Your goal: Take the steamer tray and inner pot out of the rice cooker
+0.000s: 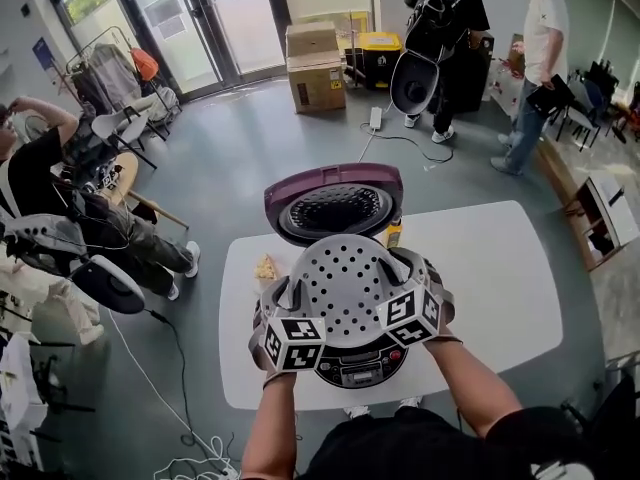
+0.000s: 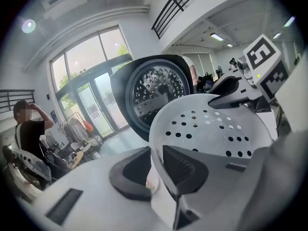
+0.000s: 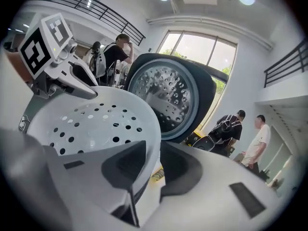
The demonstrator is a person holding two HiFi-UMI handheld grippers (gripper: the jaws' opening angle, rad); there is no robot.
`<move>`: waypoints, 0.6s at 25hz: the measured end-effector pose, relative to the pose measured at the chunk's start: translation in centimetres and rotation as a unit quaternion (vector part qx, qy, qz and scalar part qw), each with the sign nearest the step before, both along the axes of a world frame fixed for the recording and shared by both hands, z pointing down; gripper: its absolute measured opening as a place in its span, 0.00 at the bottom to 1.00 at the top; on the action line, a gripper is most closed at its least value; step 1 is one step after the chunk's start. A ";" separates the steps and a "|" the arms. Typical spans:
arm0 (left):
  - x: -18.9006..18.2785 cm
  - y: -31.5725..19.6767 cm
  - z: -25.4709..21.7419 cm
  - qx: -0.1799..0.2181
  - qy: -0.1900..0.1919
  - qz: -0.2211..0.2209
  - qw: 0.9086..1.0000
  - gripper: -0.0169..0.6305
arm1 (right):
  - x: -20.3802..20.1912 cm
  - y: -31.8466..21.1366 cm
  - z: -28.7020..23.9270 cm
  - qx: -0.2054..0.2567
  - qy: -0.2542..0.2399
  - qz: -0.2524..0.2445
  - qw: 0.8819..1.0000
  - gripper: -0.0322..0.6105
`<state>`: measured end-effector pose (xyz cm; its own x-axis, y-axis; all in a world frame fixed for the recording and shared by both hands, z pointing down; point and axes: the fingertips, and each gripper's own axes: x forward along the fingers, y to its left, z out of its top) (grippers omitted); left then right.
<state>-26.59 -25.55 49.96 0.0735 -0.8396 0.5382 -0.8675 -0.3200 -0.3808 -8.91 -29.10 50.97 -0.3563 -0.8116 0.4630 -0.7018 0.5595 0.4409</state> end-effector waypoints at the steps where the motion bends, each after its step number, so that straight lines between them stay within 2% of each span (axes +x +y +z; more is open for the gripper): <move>1: 0.2 0.3 -0.5 0.003 0.000 0.003 1.000 0.15 | 0.2 0.3 -0.4 0.003 0.000 0.002 1.000 0.20; 9: 3.3 2.6 -3.3 0.027 0.001 0.046 0.999 0.15 | 3.4 3.7 -2.9 0.030 -0.001 0.039 0.999 0.19; 15: 9.1 2.2 -3.7 0.030 -0.012 0.060 0.998 0.14 | 9.2 3.9 -3.1 0.030 -0.008 0.049 0.998 0.20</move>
